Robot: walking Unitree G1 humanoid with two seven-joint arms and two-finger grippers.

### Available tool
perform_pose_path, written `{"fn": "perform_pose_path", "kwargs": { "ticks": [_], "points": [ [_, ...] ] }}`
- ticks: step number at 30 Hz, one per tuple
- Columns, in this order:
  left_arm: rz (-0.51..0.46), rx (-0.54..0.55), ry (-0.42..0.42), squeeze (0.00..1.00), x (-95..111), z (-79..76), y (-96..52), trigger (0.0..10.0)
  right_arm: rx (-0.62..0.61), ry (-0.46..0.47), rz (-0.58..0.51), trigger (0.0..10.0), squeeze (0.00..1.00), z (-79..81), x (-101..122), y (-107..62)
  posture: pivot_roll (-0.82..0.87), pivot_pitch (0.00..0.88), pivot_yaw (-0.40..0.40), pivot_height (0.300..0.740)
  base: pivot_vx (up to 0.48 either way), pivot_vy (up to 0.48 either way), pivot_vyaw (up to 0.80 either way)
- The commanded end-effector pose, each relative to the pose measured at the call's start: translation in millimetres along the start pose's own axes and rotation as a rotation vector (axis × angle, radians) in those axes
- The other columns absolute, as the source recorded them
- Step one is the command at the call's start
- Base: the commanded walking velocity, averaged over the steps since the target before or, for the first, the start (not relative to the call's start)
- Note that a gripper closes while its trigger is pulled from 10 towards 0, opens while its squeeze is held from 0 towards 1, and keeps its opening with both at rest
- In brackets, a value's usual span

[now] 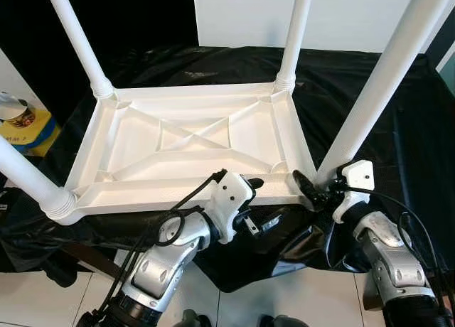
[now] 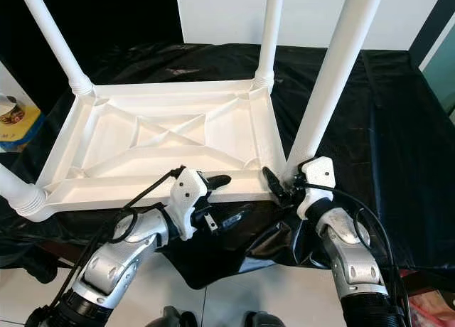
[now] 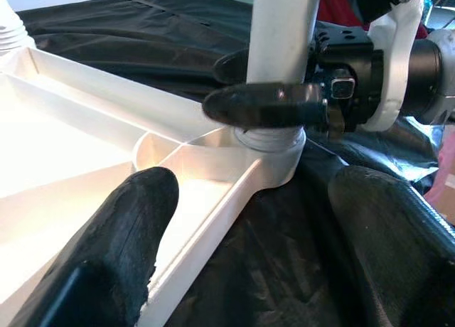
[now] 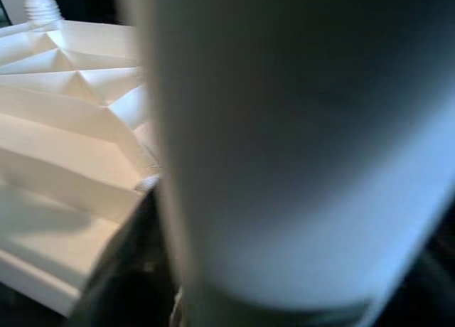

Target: Building children table

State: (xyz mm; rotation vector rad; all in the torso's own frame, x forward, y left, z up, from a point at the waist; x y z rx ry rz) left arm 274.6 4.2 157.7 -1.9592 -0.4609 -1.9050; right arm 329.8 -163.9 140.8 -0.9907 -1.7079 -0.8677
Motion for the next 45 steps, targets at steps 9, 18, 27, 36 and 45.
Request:
{"fn": "perform_pose_path", "kwargs": {
  "ticks": [9,18,27,36,45],
  "points": [
    [0.012,-0.001,0.014,0.0,0,-2.0,-2.7,10.0,-0.049,0.032,0.083,10.0,0.0,2.7,-20,-7.8,-0.05,0.151,0.018,0.74,0.0,0.0,0.0],
    [0.009,0.007,0.01,0.0,0,-1.7,-2.7,10.0,-0.228,0.049,0.139,10.0,0.0,-2.1,-26,-12.8,-0.04,0.155,0.005,0.74,0.0,0.0,0.0],
    [0.007,0.022,0.005,0.0,-1,-2.0,-4.5,10.0,-0.486,0.087,0.247,10.0,0.0,2.7,-37,-25.9,-0.03,0.157,-0.001,0.74,0.0,0.0,0.0],
    [0.003,0.022,0.001,0.0,-1,-2.7,-2.9,10.0,-0.595,0.106,0.285,10.0,0.0,13.1,-37,-30.3,-0.04,0.157,-0.003,0.74,0.0,0.0,0.0],
    [-0.004,0.01,0.004,0.0,1,-3.7,0.5,10.0,-0.599,0.108,0.214,10.0,0.0,9.9,-21,-27.1,-0.06,0.15,0.002,0.74,0.0,0.0,0.0]
  ]
}}
Point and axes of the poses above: a point about 5 cm out from each wrist's last joint towards the gripper, its own y axis pointing out of the wrist towards the gripper, its own x axis along the axis of the wrist's last joint, z = x × y, the point moved 5 cm from there along y, pointing out of the wrist towards the gripper, and after that the axes turned 10 degrees about -y, right-handed, at the moved point
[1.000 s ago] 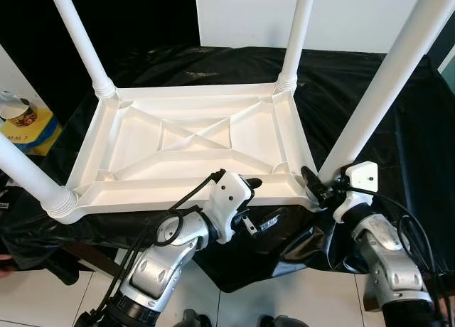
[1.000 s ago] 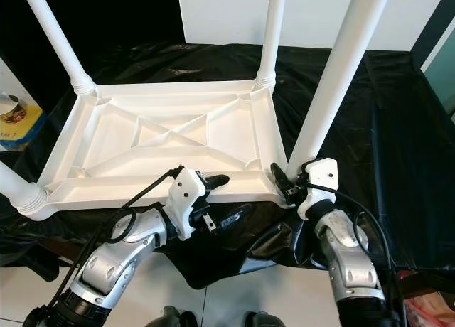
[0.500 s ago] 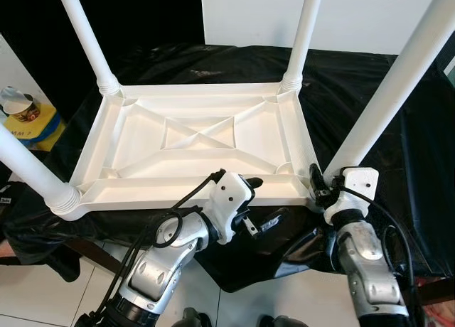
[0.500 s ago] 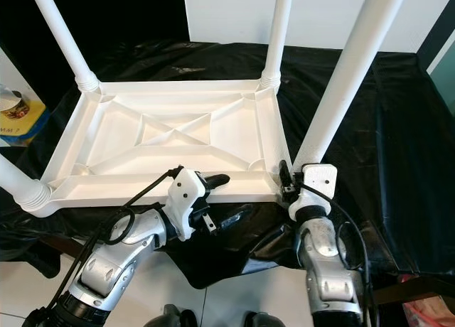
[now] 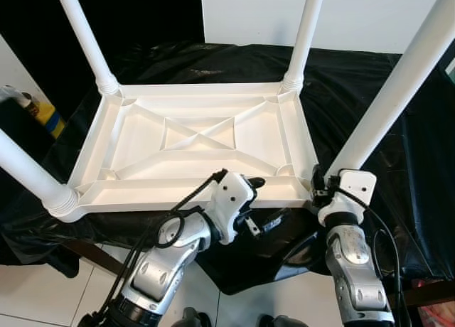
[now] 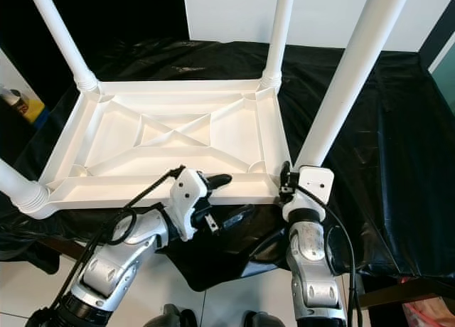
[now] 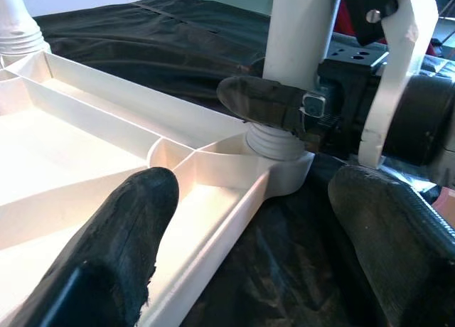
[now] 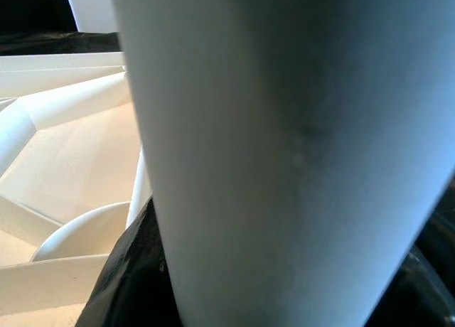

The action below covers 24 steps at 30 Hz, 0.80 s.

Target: Building children table

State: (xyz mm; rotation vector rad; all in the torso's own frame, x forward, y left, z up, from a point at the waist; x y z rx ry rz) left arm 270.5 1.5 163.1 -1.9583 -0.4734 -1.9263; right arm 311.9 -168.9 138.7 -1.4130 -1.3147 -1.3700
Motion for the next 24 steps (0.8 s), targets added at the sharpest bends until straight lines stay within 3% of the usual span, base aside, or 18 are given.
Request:
{"fn": "perform_pose_path", "kwargs": {
  "ticks": [1,2,3,4,9,12,21,22,23,24],
  "points": [
    [0.014,0.016,-0.002,0.0,-4,1.2,0.1,10.0,0.007,-0.007,0.097,10.0,0.0,-0.2,-24,-8.0,-0.06,0.15,0.002,0.74,0.0,0.0,0.0],
    [0.013,0.017,-0.001,0.0,-3,1.4,0.3,10.0,0.01,-0.005,0.085,10.0,0.25,0.1,-21,-7.6,-0.06,0.15,0.001,0.74,0.0,0.0,0.0],
    [0.013,0.017,-0.001,0.0,-3,1.4,0.3,10.0,0.01,-0.005,0.085,10.0,0.25,0.1,-21,-7.6,-0.06,0.15,0.001,0.74,0.0,0.0,0.0],
    [0.012,0.018,-0.001,0.0,-3,1.5,0.7,10.0,0.016,-0.003,0.072,10.0,1.0,-0.3,-18,-6.6,-0.07,0.148,-0.001,0.74,0.0,0.0,0.0],
    [0.007,0.022,-0.005,0.0,-3,1.7,1.1,10.0,0.049,0.01,0.026,10.0,1.0,-2.4,-10,-3.5,-0.07,0.146,0.002,0.74,0.0,0.0,0.0],
    [0.007,0.021,-0.006,0.0,-3,1.7,1.1,10.0,0.164,0.014,-0.044,10.0,1.0,-1.8,2,0.2,-0.08,0.146,0.009,0.74,0.0,0.0,0.0],
    [0.018,0.033,0.026,0.0,-5,6.4,-3.3,10.0,0.372,-0.013,-0.11,10.0,1.0,1.4,11,-2.1,-0.08,0.143,0.011,0.74,0.0,0.0,0.0],
    [0.02,0.04,0.026,0.0,-5,9.0,-4.2,10.0,0.405,-0.015,-0.114,10.0,0.8,2.0,11,-2.2,-0.08,0.143,0.012,0.74,0.0,0.0,0.0],
    [0.022,0.046,0.026,0.0,-5,11.6,-5.0,10.0,0.44,-0.023,-0.12,10.0,0.0,2.4,12,-2.2,-0.08,0.142,0.014,0.74,0.0,0.0,0.0],
    [0.022,0.046,0.026,0.0,-5,11.6,-5.0,10.0,0.44,-0.023,-0.12,10.0,0.0,2.4,12,-2.2,-0.08,0.142,0.014,0.74,0.0,0.0,0.0]
  ]
}}
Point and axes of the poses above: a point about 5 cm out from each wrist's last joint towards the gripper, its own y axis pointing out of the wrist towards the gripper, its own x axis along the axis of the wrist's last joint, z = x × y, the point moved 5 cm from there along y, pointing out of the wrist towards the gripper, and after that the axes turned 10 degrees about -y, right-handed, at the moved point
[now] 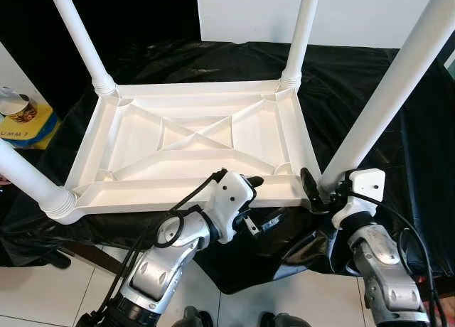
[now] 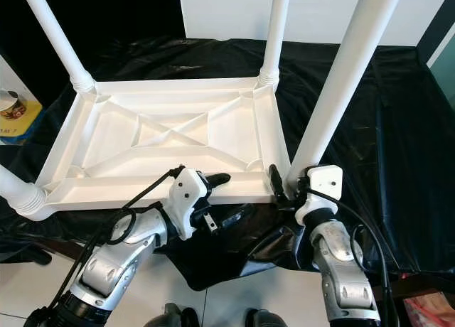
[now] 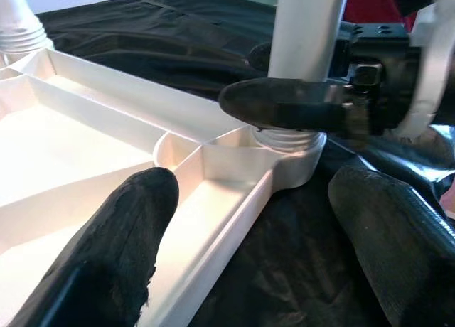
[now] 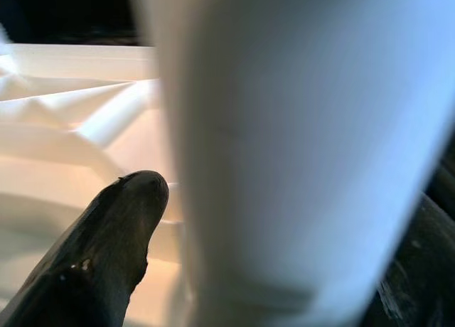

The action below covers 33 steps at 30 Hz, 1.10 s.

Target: Building children table

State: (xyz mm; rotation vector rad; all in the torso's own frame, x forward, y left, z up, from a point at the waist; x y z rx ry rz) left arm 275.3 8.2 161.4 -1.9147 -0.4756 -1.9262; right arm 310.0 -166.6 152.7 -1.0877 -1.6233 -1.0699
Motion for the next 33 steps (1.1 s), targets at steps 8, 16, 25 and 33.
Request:
{"fn": "perform_pose_path", "kwargs": {
  "ticks": [8,16,25,33],
  "points": [
    [0.021,0.025,0.008,0.0,-5,10.3,-4.3,10.0,0.195,-0.031,0.006,10.0,0.0,5.9,-6,2.9,-0.08,0.137,0.024,0.74,0.0,0.0,0.0],
    [0.029,0.004,0.007,0.0,-5,10.0,-3.7,10.0,0.294,-0.055,0.015,10.0,0.0,18.5,-16,16.5,-0.04,0.142,0.07,0.74,0.0,0.0,0.0],
    [0.026,0.009,0.015,0.0,-3,7.3,-4.5,10.0,0.31,-0.07,0.036,0.0,0.0,14.9,-29,15.9,-0.01,0.15,0.027,0.74,0.0,0.0,0.0],
    [0.023,0.013,0.006,0.0,-5,5.3,-4.7,10.0,0.303,-0.076,0.053,1.8,0.0,10.9,-34,13.2,-0.02,0.152,0.027,0.74,0.0,0.0,0.0]
  ]
}}
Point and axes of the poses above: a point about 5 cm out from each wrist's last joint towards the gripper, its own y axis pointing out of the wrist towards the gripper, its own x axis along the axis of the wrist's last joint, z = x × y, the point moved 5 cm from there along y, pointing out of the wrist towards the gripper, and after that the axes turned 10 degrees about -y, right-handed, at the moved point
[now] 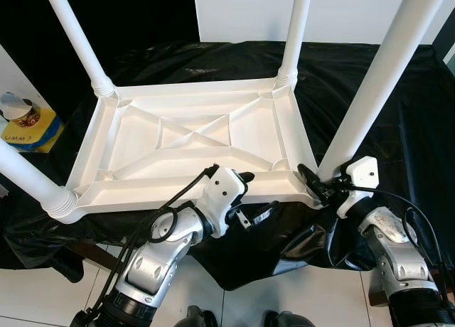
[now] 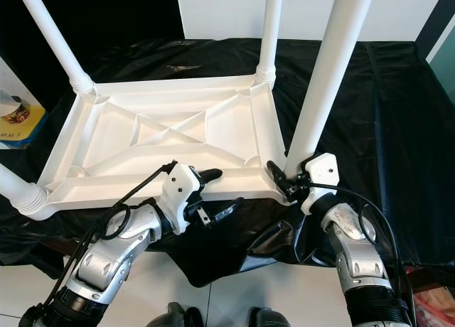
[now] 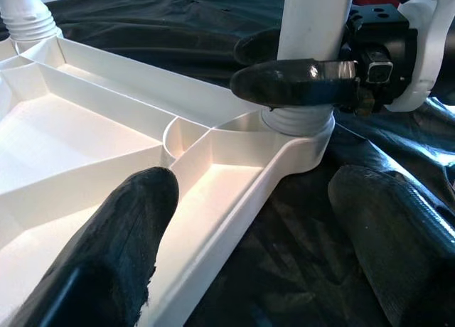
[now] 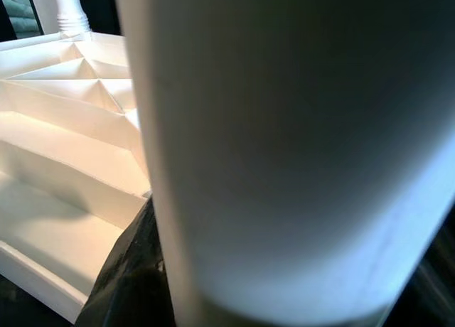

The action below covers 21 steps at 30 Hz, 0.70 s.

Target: Building children table

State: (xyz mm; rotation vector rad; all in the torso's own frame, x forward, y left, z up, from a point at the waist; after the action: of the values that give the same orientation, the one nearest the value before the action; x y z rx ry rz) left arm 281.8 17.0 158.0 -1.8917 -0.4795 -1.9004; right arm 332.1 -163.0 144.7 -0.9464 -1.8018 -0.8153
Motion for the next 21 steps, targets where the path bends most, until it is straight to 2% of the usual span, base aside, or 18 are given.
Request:
{"fn": "perform_pose_path", "kwargs": {
  "ticks": [1,7,11,16,17,21],
  "points": [
    [0.005,-0.017,0.001,0.0,-2,-5.4,-0.4,10.0,0.032,0.031,0.091,10.0,0.0,12.3,-23,-6.1,-0.02,0.155,0.029,0.74,0.0,0.0,0.0],
    [0.005,-0.021,-0.002,0.0,-2,-6.4,0.5,10.0,-0.018,0.05,0.11,10.0,0.0,9.3,-27,-9.9,-0.03,0.156,0.031,0.74,0.0,0.0,0.0],
    [0.005,-0.029,-0.008,0.0,-2,-8.2,1.8,10.0,-0.14,0.065,0.131,10.0,0.0,3.0,-26,-11.7,-0.05,0.155,0.031,0.74,0.0,0.0,0.0],
    [-0.002,-0.034,-0.014,0.0,-2,-9.5,3.2,10.0,-0.176,0.074,0.143,10.0,0.0,3.4,-26,-12.7,-0.05,0.154,0.03,0.74,0.0,0.0,0.0],
    [-0.009,-0.035,-0.019,0.0,0,-11.0,4.8,10.0,-0.227,0.078,0.15,10.0,0.0,2.4,-25,-15.1,-0.07,0.153,0.021,0.74,0.0,0.0,0.0],
    [-0.007,-0.02,-0.022,0.0,-1,-9.5,5.7,10.0,-0.264,0.072,0.161,10.0,0.0,2.5,-25,-16.7,-0.07,0.151,0.02,0.74,0.0,0.0,0.0]
  ]
}}
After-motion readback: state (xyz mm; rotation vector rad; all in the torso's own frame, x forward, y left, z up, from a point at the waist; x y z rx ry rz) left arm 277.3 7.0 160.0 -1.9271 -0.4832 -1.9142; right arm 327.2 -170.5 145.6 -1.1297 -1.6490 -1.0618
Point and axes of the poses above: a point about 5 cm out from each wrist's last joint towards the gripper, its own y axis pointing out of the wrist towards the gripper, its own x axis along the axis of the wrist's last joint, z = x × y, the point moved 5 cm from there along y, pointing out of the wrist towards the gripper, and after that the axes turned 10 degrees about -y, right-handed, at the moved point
